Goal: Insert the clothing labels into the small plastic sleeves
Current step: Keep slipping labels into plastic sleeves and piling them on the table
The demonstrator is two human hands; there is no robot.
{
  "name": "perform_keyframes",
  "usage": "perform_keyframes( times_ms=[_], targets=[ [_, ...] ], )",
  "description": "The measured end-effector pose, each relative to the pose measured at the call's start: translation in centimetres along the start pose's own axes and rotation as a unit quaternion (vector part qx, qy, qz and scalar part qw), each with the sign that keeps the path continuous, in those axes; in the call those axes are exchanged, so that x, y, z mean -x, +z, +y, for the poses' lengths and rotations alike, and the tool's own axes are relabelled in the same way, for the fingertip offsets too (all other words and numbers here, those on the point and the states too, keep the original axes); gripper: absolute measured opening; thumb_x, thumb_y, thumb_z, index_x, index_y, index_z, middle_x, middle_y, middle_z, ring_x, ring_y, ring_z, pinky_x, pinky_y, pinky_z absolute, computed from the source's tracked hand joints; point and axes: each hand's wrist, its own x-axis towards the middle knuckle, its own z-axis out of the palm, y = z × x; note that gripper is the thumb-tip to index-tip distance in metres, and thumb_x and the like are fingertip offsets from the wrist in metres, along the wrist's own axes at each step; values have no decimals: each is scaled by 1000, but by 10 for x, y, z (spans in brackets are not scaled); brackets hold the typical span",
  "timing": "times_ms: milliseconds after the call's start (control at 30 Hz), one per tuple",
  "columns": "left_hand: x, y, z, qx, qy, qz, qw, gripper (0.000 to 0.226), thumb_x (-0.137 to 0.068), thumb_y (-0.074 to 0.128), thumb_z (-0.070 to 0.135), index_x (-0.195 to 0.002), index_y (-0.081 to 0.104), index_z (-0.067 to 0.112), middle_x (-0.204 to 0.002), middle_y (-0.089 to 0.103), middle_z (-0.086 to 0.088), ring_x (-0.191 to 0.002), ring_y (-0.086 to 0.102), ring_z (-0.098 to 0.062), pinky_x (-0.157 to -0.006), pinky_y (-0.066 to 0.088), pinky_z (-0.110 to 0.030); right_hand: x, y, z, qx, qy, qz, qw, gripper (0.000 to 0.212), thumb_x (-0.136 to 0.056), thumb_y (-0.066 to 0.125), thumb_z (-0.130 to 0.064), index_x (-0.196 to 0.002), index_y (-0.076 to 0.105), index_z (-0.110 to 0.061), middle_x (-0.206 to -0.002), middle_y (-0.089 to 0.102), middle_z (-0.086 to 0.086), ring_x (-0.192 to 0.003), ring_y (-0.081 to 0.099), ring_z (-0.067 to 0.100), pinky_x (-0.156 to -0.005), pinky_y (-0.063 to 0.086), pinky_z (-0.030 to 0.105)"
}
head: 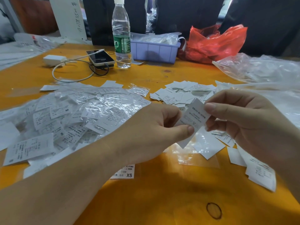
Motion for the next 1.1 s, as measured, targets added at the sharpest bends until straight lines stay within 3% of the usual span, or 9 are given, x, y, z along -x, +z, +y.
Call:
perform_keyframes(
  times_ms=[67,167,233,367,467,600,767,900,1100],
  targets=[
    [0,1,0,1,3,-3,1000,19,-82,61,45,-72,64,30,-69,63,11,-62,57,-2,-57,45,-15,-1,-2,-1,-1,-7,19,1000,6,-70,73,-21,-69,73,-15,-75,70,12,-66,60,24,-61,54,27],
    [-1,3,-1,-11,4,-2,1000,27,-81,60,48,-76,66,22,-73,65,3,-67,60,-14,-60,49,-30,1,0,-1,22,-6,2,1000,15,-62,84,-22,-70,74,-15,-76,70,14,-66,61,24,-61,55,27],
    [-1,3,0,-11,6,3,1000,31,-80,60,48,-78,66,17,-73,64,-2,-69,60,-21,-61,48,-38,2,4,-1,31,-4,-18,999,21,-60,80,-29,-73,75,-12,-76,70,16,-65,61,24,-62,56,27],
    [1,1,2,5,5,11,1000,30,-82,63,44,-76,64,14,-71,60,-6,-62,55,-12,-60,45,-33,2,3,-3,29,-15,-5,999,24,-60,74,-32,-73,76,-13,-73,69,13,-65,62,25,-62,57,27],
    [1,-1,1,-9,4,12,1000,32,-88,65,40,-83,65,8,-78,63,-11,-68,62,-21,-62,50,-41,1,0,-3,37,-9,2,999,25,-58,75,-33,-74,76,-14,-71,69,11,-66,62,24,-62,57,27],
    [1,0,2,-8,6,11,1000,35,-89,65,38,-86,64,4,-79,59,-18,-68,58,-29,-58,44,-43,3,5,0,55,-6,-25,998,28,-60,74,-32,-77,76,-10,-71,69,11,-64,62,23,-63,55,26],
    [2,1,3,-24,2,8,1000,33,-90,65,38,-87,65,5,-81,62,-17,-72,59,-31,-62,48,-45,1,-1,0,49,-4,-13,999,27,-61,75,-30,-78,76,-10,-72,69,10,-65,63,23,-62,57,26],
    [4,1,7,-26,2,3,1000,33,-90,65,37,-87,64,4,-82,59,-20,-73,57,-33,-64,47,-49,3,7,2,61,-1,-50,997,23,-65,74,-29,-77,75,-9,-70,69,9,-64,62,22,-62,55,25],
    [2,1,5,-24,0,14,1000,29,-90,66,37,-80,64,10,-78,62,-12,-72,58,-30,-64,48,-46,1,1,0,35,5,-29,999,23,-63,74,-30,-75,75,-10,-76,70,15,-66,60,25,-63,56,26]
  ],
)
